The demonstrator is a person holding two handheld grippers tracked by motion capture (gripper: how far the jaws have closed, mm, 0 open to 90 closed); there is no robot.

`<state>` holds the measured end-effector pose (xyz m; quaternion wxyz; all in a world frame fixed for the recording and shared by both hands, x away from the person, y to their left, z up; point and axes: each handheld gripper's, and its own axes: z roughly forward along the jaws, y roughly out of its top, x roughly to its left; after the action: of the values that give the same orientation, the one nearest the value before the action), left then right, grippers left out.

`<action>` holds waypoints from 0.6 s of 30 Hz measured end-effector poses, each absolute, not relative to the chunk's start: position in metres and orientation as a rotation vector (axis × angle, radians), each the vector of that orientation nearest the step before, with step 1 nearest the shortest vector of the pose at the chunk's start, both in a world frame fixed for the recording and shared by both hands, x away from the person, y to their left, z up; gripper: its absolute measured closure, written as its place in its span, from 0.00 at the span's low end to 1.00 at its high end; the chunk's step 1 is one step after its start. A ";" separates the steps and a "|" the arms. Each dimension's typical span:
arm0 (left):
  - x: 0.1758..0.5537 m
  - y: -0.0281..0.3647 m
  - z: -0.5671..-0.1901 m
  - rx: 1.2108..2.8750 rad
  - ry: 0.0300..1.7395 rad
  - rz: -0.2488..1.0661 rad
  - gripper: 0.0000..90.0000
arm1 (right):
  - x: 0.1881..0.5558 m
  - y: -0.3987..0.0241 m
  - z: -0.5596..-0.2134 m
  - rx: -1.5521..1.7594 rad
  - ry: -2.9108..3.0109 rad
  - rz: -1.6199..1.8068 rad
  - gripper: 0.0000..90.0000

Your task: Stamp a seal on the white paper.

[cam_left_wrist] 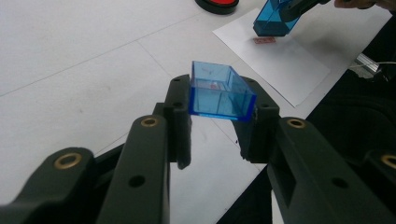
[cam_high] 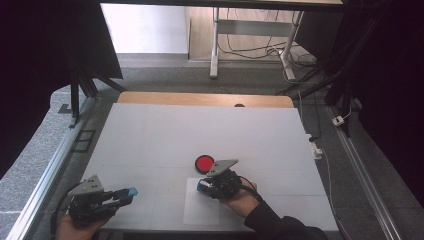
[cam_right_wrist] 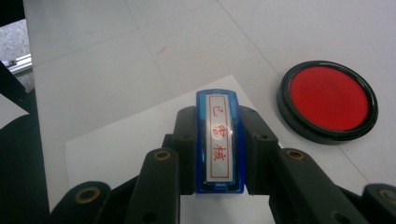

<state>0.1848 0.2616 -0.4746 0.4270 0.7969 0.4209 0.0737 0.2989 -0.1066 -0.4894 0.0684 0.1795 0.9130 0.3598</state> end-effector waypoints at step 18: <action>0.185 0.262 -0.475 1.988 1.053 0.177 0.74 | 0.299 -0.120 -0.461 0.579 2.678 1.271 0.79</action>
<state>0.1851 0.2621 -0.4748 0.4282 0.7961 0.4217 0.0709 0.2986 -0.1201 -0.4613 0.0604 0.1913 0.8851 0.4200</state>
